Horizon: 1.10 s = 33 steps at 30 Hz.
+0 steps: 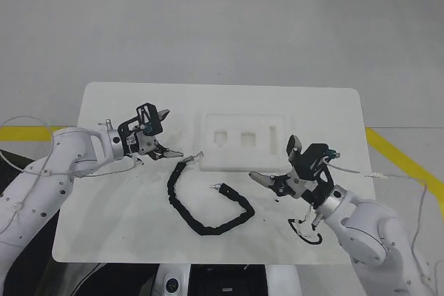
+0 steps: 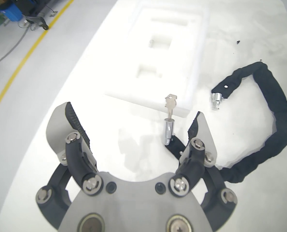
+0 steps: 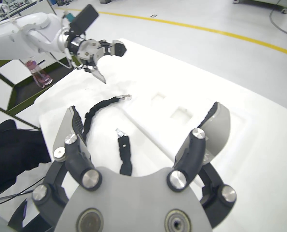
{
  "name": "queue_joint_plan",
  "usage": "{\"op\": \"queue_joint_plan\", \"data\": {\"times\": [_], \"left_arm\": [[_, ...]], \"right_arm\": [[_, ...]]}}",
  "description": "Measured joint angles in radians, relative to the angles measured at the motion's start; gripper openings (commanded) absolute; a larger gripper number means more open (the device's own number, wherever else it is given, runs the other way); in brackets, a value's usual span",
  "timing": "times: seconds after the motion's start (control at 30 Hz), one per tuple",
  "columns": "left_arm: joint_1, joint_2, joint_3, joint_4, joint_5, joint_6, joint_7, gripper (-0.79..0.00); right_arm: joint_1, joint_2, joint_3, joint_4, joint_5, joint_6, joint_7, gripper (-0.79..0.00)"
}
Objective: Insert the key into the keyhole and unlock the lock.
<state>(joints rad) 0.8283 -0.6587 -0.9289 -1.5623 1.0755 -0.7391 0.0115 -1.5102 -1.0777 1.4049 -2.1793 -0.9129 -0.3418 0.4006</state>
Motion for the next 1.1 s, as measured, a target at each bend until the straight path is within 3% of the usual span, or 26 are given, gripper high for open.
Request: {"op": "queue_joint_plan", "data": {"times": [0.2, 0.43, 0.57, 0.77, 1.1], "left_arm": [[0.03, 0.018, -0.111, 0.045, 0.04, -0.043, 0.206, 0.0], [0.004, 0.017, -0.168, 0.106, 0.103, -0.052, 0.275, 0.0], [-0.015, 0.01, -0.167, 0.172, 0.124, -0.089, 0.299, 0.0], [-0.046, -0.009, -0.142, 0.256, 0.132, -0.111, 0.316, 0.0], [-0.047, -0.012, -0.139, 0.264, 0.135, -0.112, 0.316, -0.001]], "right_arm": [[0.044, 0.005, 0.11, 0.075, -0.008, 0.006, -0.046, 0.0], [0.129, 0.01, 0.164, 0.148, -0.083, 0.01, -0.041, 0.0], [0.172, 0.014, 0.149, 0.164, -0.165, -0.007, -0.008, 0.0], [0.219, 0.01, 0.129, 0.174, -0.22, 0.083, 0.019, 0.0], [0.219, 0.009, 0.129, 0.173, -0.219, 0.084, 0.019, -0.001]]}}
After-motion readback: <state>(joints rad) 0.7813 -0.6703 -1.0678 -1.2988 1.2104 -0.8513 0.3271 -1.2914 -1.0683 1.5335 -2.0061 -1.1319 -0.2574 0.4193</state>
